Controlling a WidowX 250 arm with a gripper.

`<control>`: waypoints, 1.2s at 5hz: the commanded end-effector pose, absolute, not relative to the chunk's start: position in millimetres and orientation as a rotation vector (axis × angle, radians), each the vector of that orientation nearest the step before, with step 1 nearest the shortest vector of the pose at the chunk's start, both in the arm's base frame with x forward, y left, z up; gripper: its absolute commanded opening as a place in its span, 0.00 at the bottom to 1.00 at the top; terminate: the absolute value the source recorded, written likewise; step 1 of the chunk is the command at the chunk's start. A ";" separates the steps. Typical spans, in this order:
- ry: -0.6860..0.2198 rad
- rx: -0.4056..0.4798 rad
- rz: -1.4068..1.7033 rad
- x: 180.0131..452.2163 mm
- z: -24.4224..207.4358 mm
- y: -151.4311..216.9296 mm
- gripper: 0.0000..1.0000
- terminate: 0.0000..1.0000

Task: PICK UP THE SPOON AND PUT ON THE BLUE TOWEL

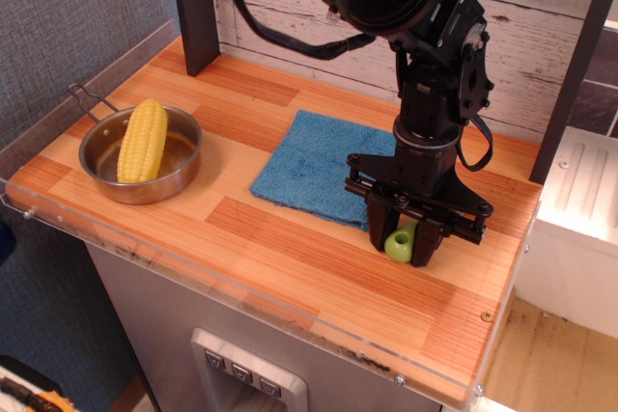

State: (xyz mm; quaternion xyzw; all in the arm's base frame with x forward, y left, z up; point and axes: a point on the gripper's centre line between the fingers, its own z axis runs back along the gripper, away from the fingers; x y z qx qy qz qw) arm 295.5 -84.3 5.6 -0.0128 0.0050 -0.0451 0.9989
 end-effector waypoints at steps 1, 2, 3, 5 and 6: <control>-0.108 -0.138 -0.177 288.1 67.2 -67.9 0.00 0.00; -0.148 -0.101 -0.072 298.8 85.7 -19.1 0.00 0.00; -0.120 -0.047 0.007 308.2 75.5 18.6 0.00 0.00; -0.080 -0.051 0.079 318.6 52.5 16.7 0.00 0.00; -0.067 -0.039 0.069 316.7 47.0 6.2 0.00 0.00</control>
